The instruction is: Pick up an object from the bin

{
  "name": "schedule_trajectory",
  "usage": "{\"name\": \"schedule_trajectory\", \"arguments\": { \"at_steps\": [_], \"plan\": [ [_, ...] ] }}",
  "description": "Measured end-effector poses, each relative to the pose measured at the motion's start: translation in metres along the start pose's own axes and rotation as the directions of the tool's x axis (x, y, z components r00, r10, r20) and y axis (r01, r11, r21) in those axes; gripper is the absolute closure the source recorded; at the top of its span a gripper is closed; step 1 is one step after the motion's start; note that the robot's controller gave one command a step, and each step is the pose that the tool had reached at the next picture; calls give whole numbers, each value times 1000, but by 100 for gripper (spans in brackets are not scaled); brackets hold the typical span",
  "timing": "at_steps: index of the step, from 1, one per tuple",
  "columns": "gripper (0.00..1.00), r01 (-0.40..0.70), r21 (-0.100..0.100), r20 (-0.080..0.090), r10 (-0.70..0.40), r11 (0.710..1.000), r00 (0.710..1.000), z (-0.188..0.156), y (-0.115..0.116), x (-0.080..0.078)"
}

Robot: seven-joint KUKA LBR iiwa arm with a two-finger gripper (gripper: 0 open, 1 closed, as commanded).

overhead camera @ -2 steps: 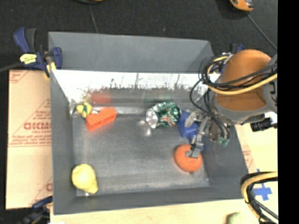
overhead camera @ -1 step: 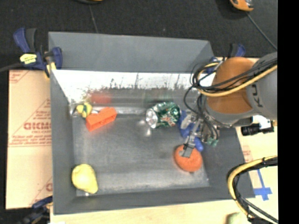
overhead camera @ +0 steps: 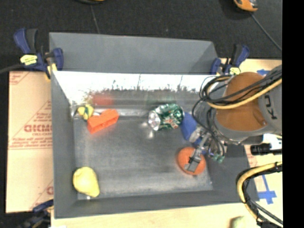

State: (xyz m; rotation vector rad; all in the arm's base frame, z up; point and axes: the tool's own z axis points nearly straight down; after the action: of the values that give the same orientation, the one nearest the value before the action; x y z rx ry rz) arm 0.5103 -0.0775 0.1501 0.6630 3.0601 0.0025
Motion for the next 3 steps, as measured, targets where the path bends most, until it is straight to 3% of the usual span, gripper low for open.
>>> {"name": "schedule_trajectory", "arguments": {
  "at_steps": [1, 2, 3],
  "plan": [
    [0, 14, 0, 8, -14, 1000, 1000, 56, -35, -56],
    [0, -36, -1, 8, 36, 999, 999, 76, -34, -39],
    [0, -33, -2, 4, 33, 999, 999, 77, -25, -33]
  ]
}}
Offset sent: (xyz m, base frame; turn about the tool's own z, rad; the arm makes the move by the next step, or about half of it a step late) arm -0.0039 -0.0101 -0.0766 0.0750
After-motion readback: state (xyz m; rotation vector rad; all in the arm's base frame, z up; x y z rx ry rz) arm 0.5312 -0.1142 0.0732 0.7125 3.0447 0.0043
